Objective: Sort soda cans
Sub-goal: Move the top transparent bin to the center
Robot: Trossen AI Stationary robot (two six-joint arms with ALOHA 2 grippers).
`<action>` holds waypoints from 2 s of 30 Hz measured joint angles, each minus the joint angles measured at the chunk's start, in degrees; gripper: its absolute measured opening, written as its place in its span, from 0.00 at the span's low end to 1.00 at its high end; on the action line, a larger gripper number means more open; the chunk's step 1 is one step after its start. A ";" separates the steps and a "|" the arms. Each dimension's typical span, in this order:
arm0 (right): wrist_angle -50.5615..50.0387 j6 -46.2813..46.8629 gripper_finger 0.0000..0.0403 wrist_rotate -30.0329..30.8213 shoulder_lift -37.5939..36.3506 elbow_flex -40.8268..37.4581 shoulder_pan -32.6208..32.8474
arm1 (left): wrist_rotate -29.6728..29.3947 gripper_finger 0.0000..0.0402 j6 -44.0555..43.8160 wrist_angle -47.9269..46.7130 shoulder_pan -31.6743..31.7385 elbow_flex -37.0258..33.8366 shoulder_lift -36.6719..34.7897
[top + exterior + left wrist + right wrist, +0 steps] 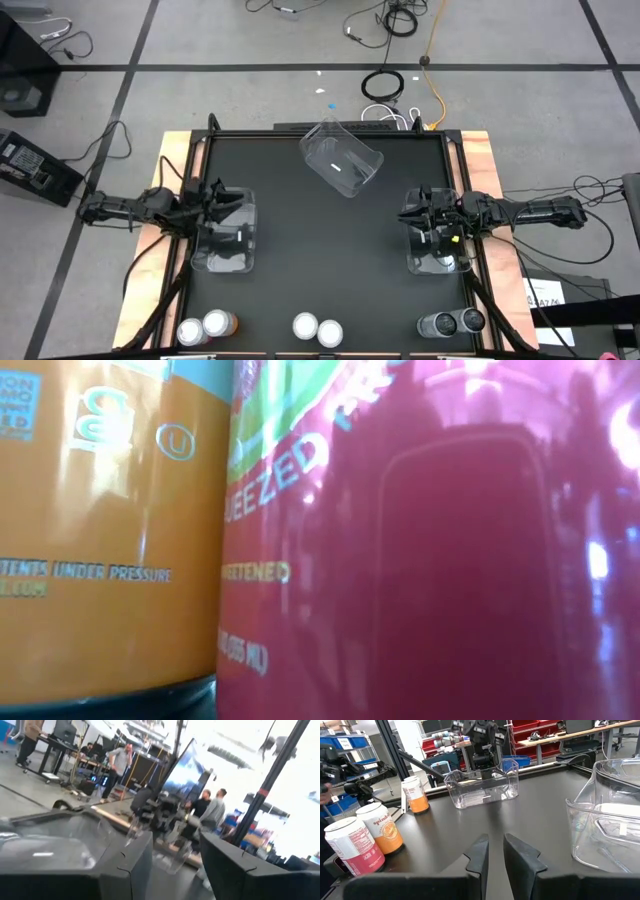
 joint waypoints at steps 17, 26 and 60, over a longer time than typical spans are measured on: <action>0.00 0.00 0.12 0.00 -0.01 -0.01 0.00 | -0.63 0.39 7.66 -4.87 0.00 18.47 23.74; 0.00 0.00 0.12 0.00 0.00 0.00 0.00 | 0.44 0.38 7.42 -5.06 -0.01 30.92 42.94; 0.00 0.00 0.12 0.00 0.01 0.00 -0.01 | 10.39 0.38 5.79 -42.34 15.65 92.10 106.61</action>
